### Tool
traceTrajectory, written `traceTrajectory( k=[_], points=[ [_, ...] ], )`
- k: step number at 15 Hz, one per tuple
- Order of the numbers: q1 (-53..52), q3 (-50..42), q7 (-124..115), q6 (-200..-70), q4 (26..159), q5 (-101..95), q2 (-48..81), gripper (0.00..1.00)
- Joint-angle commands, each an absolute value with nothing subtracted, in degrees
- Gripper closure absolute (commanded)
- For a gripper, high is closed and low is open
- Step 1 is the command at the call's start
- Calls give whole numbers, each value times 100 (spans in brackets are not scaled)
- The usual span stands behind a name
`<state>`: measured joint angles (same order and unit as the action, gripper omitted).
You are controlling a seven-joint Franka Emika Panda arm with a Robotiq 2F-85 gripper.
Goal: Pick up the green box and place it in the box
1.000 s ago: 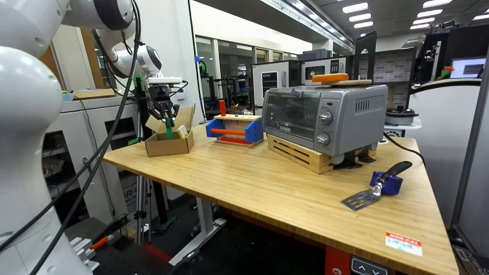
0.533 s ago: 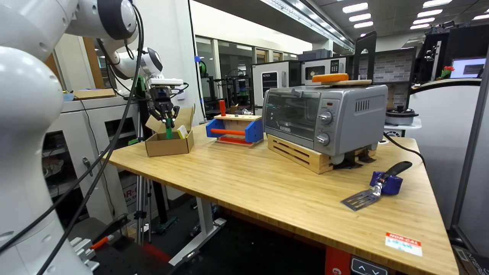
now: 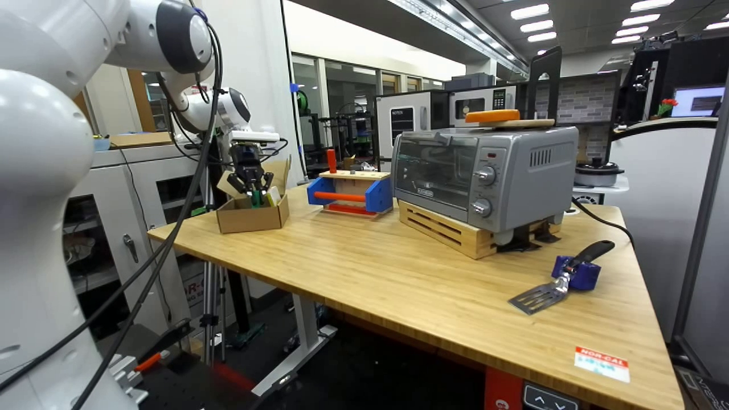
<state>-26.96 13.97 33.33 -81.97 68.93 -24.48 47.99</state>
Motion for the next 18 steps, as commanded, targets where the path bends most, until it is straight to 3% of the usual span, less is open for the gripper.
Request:
traceTrajectory(
  k=[1,4,5,7,8,9,12,18],
  points=[
    [-2617,1415,3342,-7966,6751,-2293,4910,95],
    [-2553,1418,3319,-7950,6740,-2225,4921,95],
    [-2521,1428,3337,-7908,6728,-2174,4915,57],
    [-2482,1429,3319,-7862,6715,-2105,4895,52],
    [-2467,1425,3310,-7828,6691,-2075,4892,44],
    [-2516,1394,3328,-8035,6826,-2202,4875,62],
    [-2498,1395,3327,-7998,6793,-2159,4875,44],
    [-2499,1395,3326,-7993,6792,-2156,4875,44]
  ],
)
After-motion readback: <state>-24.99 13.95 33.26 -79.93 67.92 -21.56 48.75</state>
